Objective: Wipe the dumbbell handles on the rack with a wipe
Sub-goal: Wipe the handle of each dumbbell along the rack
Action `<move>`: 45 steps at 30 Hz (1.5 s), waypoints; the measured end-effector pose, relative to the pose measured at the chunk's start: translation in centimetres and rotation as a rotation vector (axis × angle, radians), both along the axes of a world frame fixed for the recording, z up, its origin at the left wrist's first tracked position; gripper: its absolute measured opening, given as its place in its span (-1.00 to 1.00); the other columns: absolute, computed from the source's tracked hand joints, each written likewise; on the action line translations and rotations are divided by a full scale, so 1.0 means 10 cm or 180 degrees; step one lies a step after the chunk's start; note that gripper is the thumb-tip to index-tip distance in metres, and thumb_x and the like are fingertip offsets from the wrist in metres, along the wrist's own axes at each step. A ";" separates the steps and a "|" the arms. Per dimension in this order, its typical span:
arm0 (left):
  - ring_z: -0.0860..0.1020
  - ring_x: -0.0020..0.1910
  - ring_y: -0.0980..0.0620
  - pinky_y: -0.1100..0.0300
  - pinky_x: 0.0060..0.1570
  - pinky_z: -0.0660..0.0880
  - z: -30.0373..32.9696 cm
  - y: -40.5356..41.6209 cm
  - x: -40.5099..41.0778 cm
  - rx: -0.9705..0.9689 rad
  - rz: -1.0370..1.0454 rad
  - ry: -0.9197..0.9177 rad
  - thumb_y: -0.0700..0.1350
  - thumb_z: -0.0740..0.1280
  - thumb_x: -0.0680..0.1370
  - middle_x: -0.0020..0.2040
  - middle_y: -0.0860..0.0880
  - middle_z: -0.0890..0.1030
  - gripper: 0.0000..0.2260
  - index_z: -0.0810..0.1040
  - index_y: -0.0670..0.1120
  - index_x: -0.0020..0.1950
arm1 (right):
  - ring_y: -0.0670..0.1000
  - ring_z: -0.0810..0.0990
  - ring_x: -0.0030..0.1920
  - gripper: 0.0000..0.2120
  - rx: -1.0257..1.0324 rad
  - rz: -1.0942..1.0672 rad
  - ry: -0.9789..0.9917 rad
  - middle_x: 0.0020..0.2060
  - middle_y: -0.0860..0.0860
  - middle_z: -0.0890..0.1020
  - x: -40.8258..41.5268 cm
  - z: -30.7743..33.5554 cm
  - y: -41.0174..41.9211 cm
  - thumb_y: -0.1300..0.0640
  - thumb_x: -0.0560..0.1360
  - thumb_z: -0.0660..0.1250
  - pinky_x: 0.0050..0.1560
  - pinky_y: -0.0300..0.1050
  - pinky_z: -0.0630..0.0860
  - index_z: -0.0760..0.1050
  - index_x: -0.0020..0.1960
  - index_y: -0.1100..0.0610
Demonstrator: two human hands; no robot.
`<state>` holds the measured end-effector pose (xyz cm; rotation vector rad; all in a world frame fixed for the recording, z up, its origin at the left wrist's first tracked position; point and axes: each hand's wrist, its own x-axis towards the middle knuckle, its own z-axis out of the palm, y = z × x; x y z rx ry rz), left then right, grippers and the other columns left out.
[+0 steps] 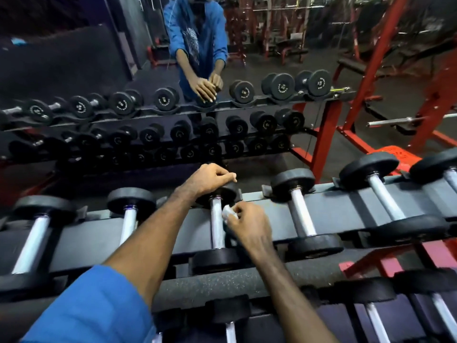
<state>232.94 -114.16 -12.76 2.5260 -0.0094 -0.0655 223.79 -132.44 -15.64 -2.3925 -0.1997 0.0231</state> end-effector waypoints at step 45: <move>0.66 0.00 0.02 0.04 0.12 0.59 -0.03 0.00 0.01 -0.0220 0.0434 -0.0079 0.39 0.34 0.51 -0.09 0.12 0.74 -0.82 0.71 0.43 -0.12 | -0.06 0.57 -0.41 -0.87 0.2414 0.0233 0.2384 -0.31 0.15 0.57 -0.01 -0.31 -0.03 0.43 0.53 0.33 -0.34 -0.16 0.61 0.56 -0.08 0.24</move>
